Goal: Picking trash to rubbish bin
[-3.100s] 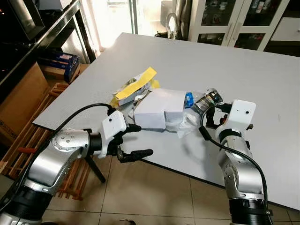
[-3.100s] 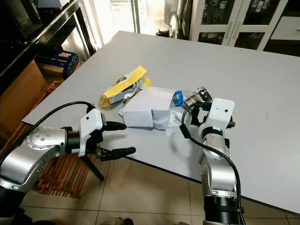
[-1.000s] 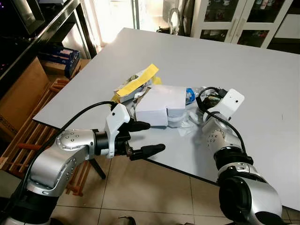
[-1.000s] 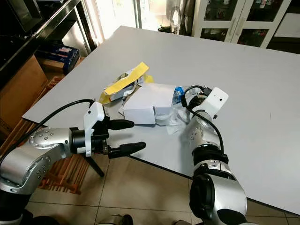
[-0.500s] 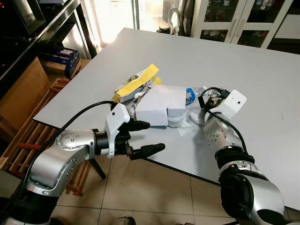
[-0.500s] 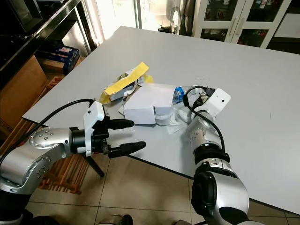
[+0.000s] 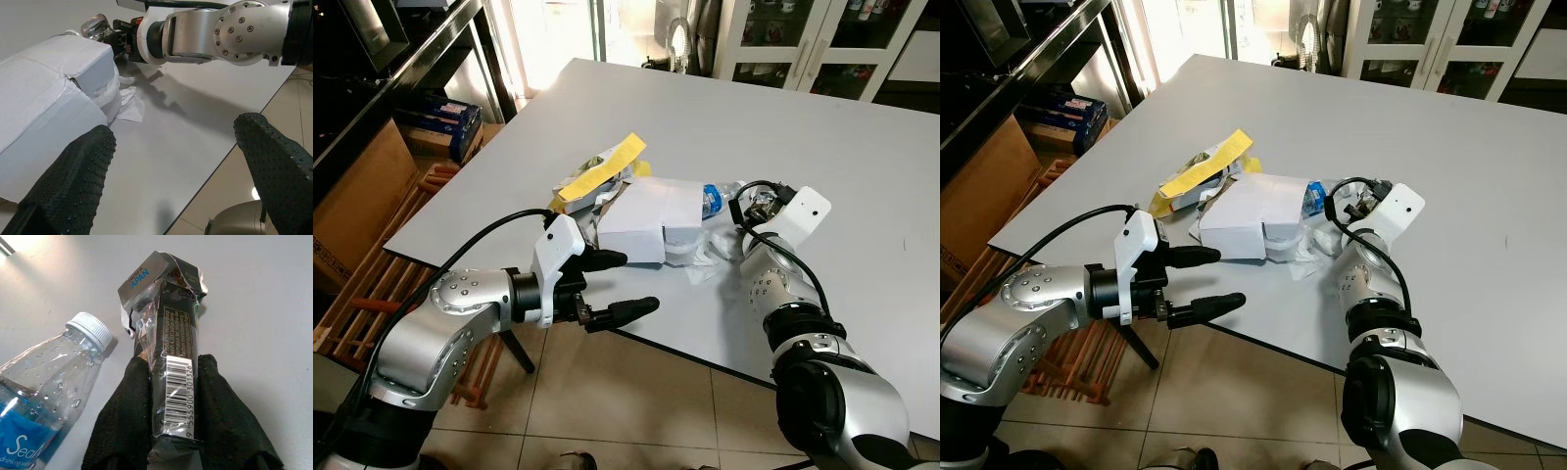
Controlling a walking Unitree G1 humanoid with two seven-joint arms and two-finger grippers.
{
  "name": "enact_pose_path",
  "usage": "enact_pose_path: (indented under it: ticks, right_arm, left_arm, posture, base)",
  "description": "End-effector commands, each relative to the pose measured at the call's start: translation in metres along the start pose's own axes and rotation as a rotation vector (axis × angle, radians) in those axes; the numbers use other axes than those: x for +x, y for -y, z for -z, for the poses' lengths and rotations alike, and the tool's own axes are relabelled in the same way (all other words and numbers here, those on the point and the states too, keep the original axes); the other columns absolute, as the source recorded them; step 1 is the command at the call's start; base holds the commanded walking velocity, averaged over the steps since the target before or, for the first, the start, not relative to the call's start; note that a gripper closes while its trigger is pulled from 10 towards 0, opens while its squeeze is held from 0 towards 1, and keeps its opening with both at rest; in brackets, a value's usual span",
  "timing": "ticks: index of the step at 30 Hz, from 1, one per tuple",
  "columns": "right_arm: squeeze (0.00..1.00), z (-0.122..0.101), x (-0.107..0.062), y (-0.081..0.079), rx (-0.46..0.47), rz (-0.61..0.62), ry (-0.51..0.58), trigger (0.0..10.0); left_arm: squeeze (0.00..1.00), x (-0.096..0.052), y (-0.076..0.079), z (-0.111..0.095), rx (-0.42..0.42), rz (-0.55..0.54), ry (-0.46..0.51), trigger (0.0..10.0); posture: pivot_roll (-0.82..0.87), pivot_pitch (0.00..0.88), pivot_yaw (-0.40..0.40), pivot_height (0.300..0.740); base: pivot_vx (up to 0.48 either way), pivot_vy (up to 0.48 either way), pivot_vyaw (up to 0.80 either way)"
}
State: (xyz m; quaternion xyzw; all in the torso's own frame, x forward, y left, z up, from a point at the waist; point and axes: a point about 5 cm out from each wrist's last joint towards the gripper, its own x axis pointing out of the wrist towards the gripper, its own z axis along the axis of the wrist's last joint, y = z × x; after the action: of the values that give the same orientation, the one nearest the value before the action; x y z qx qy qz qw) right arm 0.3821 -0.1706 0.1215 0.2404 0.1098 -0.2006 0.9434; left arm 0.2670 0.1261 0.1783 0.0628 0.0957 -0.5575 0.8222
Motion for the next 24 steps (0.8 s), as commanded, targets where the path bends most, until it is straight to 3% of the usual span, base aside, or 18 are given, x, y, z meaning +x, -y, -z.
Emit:
enact_pose_path:
  ticks: [1,9,10,12,13,18,24]
  right_arm:
    - [0.00,0.007,-0.001,0.001,-0.018,0.009,-0.027,0.0]
    - [0.00,-0.005,-0.003,-0.009,-0.130,-0.042,0.078,0.0]
    - [0.00,-0.007,-0.003,-0.010,-0.146,-0.048,0.091,1.6]
    - [0.00,-0.009,-0.004,-0.012,-0.177,-0.055,0.117,8.6]
    - [0.00,-0.011,-0.004,-0.013,-0.190,-0.059,0.128,10.0]
    - [0.00,-0.014,-0.006,-0.017,-0.239,-0.082,0.170,10.0]
    - [0.00,-0.023,-0.012,-0.030,-0.360,-0.143,0.288,10.0]
  left_arm:
    - [0.00,0.001,-0.001,-0.002,0.021,-0.008,-0.006,10.0]
    - [0.00,0.002,-0.003,-0.003,0.027,-0.016,0.000,10.0]
    - [0.00,0.002,-0.003,-0.003,0.028,-0.016,0.001,10.0]
    - [0.00,0.002,-0.003,-0.003,0.028,-0.017,0.003,10.0]
    - [0.00,0.002,-0.003,-0.003,0.029,-0.017,0.004,10.0]
    - [0.00,0.004,-0.003,-0.003,0.031,-0.018,0.006,10.0]
    - [0.00,0.005,-0.005,-0.004,0.044,-0.028,0.013,10.0]
  posture:
    - [0.09,0.119,0.044,0.740]
    - [0.08,0.112,0.043,0.740]
    - [0.08,0.112,0.043,0.740]
    - [0.08,0.112,0.043,0.740]
    - [0.08,0.112,0.043,0.740]
    - [0.08,0.111,0.041,0.740]
    - [0.08,0.107,0.039,0.740]
  base:
    - [0.000,0.000,0.00]
    - [0.000,0.000,0.00]
    - [0.000,0.000,0.00]
    - [0.000,0.000,0.00]
    - [0.000,0.000,0.00]
    - [0.000,0.000,0.00]
    - [0.000,0.000,0.00]
